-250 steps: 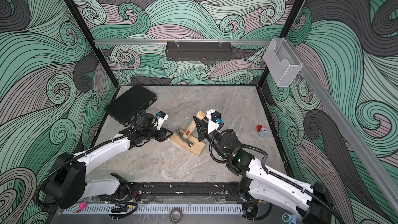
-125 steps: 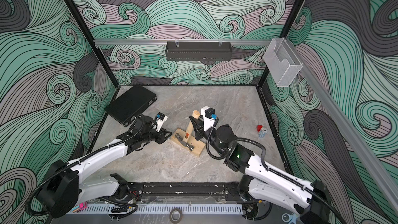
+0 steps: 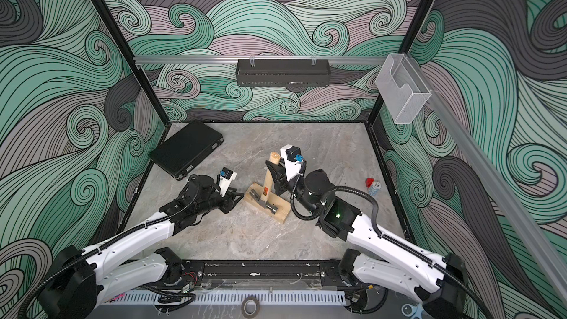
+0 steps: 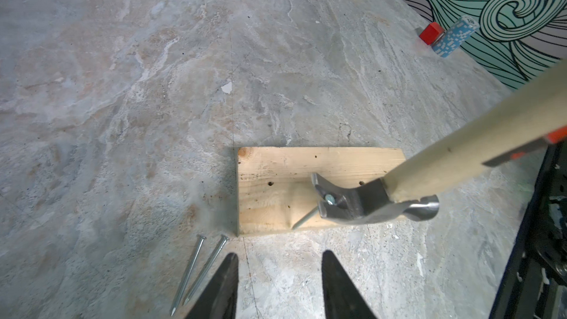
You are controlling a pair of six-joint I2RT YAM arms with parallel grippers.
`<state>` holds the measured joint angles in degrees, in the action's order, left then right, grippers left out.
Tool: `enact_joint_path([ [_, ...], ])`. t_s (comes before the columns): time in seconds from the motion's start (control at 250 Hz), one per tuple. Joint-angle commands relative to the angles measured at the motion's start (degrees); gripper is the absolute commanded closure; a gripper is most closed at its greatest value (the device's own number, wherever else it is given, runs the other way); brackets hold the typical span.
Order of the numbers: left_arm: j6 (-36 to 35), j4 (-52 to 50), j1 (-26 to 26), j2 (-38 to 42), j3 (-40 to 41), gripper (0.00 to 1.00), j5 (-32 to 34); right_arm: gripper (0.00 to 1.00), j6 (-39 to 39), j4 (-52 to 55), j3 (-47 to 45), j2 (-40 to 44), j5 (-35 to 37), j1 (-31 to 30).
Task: Use a claw hammer to pull out a nail
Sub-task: Pick up the nail with the hammer.
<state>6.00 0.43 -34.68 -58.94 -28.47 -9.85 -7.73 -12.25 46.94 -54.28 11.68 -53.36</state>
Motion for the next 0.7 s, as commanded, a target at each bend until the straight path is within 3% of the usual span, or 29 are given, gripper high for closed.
enact_joint_path([
  [0.0,-3.1,3.4,-1.7,1.5,1.1,0.57,1.7,1.00,-1.4,-7.9,5.0,1.8,-1.2,0.4],
  [0.252,-8.4,7.1,-4.8,2.8,3.6,0.56,3.2,1.00,-1.5,1.3,11.1,2.1,-2.1,0.5],
  [0.699,-12.9,9.8,-6.8,-1.2,3.4,0.60,4.8,1.00,-4.6,0.7,11.1,4.3,-3.1,0.6],
])
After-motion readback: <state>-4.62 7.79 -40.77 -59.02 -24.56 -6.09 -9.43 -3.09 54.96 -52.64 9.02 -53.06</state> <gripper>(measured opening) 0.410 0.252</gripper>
